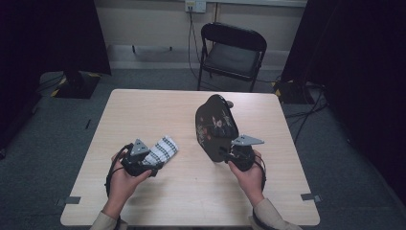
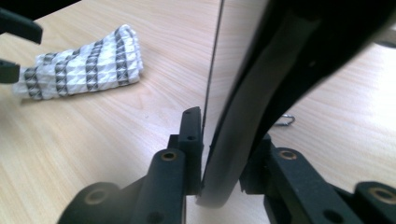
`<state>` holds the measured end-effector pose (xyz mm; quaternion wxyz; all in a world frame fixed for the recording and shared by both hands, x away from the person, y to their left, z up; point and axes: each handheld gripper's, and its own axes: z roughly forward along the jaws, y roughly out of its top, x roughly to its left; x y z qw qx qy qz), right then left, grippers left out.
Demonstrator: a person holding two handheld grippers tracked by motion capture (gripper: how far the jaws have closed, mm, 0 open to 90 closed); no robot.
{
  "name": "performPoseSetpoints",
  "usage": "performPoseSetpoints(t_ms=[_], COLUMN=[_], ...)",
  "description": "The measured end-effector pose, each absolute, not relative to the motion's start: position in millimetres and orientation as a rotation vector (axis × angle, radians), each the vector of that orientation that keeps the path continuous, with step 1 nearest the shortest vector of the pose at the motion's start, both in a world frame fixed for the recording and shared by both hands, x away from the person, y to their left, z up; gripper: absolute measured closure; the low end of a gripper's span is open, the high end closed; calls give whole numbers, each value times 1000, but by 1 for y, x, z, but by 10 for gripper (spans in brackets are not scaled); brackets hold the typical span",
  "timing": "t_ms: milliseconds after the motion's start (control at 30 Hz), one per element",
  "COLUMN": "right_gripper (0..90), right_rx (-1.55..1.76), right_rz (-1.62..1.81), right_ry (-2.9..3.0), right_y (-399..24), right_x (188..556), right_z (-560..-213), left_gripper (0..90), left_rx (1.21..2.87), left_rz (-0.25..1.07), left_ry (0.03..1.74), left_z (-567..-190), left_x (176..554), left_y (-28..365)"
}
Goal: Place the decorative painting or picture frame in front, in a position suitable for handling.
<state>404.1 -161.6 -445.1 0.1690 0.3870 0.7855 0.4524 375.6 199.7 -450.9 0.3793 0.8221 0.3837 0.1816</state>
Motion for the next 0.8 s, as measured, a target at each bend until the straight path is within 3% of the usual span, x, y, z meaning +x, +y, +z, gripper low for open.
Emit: performPoseSetpoints(t_ms=[300,800], right_gripper=[788,763], right_rx=[1203,1160], right_rz=[1346,1388], right_ry=[2190,2197], right_y=[-158,-159], right_x=[398,383], right_z=[-447,-447], left_gripper=[259,261], left_rx=[2099,2120], left_rz=[468,483], left_ry=[994,1006], left_z=[-452,-453], left_x=[375,375], left_y=[200,201])
